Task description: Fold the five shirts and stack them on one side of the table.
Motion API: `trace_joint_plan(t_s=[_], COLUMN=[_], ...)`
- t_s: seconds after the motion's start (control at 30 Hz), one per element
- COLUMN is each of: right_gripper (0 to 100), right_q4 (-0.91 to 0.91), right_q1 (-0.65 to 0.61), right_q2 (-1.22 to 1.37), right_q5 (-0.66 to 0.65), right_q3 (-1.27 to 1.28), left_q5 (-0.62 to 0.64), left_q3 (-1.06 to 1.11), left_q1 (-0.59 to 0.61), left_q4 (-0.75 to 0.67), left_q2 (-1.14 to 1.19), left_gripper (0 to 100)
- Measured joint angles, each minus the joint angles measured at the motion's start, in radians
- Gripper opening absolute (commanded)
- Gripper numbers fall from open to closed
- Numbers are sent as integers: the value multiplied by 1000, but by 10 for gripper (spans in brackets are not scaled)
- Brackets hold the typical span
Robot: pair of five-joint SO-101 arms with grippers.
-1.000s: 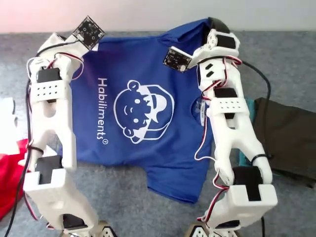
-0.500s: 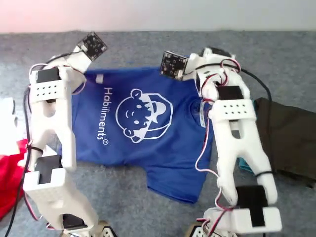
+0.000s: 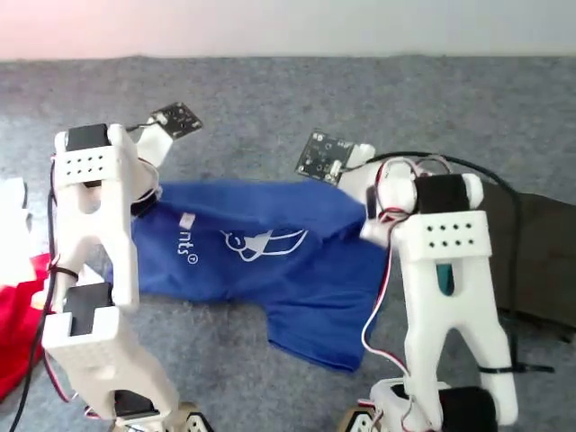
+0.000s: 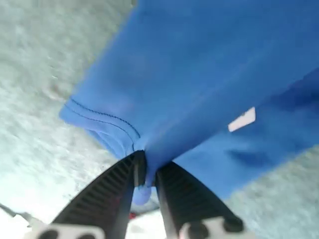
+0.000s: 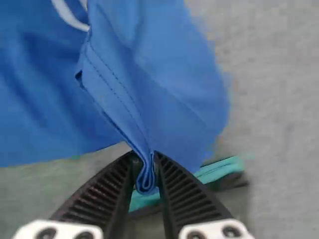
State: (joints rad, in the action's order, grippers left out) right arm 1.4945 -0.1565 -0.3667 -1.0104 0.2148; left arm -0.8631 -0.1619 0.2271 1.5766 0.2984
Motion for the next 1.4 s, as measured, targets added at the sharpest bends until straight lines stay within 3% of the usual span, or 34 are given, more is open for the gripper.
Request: trace_joint_plan(t_s=[0.23, 0.6, 0.83, 1.03, 1.4], right_gripper=[9, 9, 21, 225, 232], right_q4=[250, 247, 210, 242, 255], right_q1=[-120, -284, -308, -341, -341], right_q2=[-25, -87, -98, -98, -98], right_q5=[213, 437, 465, 476, 537], right_q3=[-3, 279, 319, 319, 213], left_q5=[-40, -69, -69, -69, -69], left_q3=[0, 0, 0, 0, -21], left_q1=[63, 117, 124, 144, 183], left_q4=[92, 147, 147, 147, 157], left_q2=[0, 0, 0, 0, -129], left_gripper=[13, 15, 74, 103, 142])
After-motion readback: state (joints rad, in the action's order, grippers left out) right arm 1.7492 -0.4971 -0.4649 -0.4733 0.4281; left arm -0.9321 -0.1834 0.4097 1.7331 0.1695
